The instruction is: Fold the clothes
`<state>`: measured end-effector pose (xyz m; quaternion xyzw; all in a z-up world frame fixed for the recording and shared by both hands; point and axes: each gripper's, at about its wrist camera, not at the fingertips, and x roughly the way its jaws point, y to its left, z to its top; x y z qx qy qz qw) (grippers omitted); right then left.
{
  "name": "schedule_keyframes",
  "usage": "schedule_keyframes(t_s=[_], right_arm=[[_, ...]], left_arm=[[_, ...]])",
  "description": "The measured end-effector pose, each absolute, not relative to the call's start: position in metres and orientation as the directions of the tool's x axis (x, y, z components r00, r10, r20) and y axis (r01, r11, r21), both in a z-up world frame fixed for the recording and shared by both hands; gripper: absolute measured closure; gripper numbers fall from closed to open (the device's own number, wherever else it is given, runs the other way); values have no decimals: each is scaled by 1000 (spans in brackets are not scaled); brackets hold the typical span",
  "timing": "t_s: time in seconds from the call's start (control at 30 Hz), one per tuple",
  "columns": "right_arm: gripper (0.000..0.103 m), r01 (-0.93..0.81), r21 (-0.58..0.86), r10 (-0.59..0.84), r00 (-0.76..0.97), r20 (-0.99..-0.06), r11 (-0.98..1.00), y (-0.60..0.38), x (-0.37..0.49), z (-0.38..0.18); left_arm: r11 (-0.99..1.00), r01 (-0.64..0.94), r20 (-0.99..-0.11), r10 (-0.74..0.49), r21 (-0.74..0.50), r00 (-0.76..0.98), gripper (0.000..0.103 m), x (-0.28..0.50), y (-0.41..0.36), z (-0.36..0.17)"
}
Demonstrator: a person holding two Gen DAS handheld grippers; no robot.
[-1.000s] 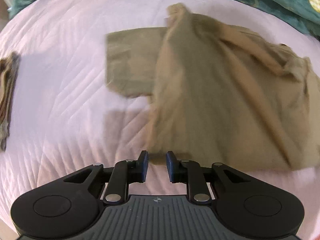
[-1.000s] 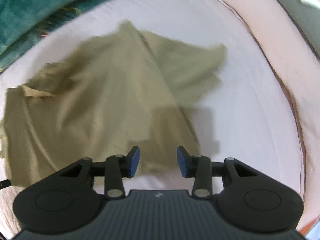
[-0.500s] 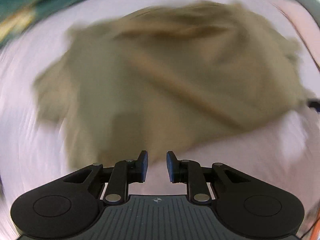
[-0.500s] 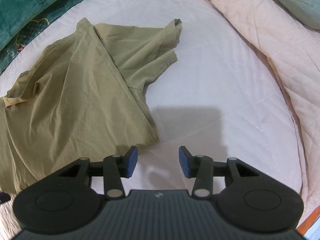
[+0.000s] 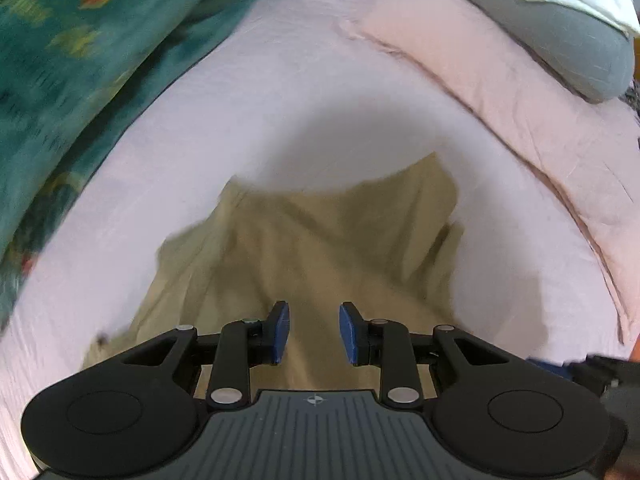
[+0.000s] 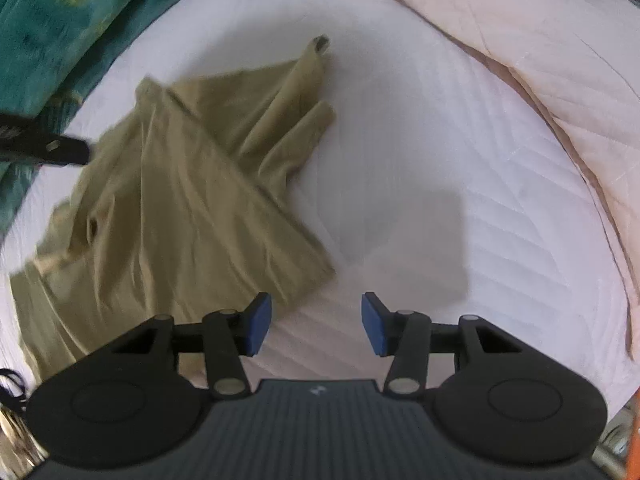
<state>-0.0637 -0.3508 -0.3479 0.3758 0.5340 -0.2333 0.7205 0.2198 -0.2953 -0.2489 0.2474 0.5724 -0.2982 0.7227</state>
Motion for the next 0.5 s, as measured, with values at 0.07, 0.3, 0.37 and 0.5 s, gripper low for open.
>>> schedule_keyframes(t_s=[0.07,0.3,0.37,0.5], right_arm=[[53,745,287,64,313,-948,602,-355,-56,-346],[53,800,253,73,255,-964,544,-365,-44,-354],[53,821,274,99,260,-961,500,-367,-48,-361],[53,855,288,132,256,-957,430,-366,-54,-378]], left_arm=[[679,734,-976,-139,28,166,72,221,-320,-252],[592,806,-980,-152,15,130,72,223,-381,-270],[556,831,-982,-156,0,104,72,229,-394,-278],[462,887,-990,-123,-2,61,72,232,-420,-298]])
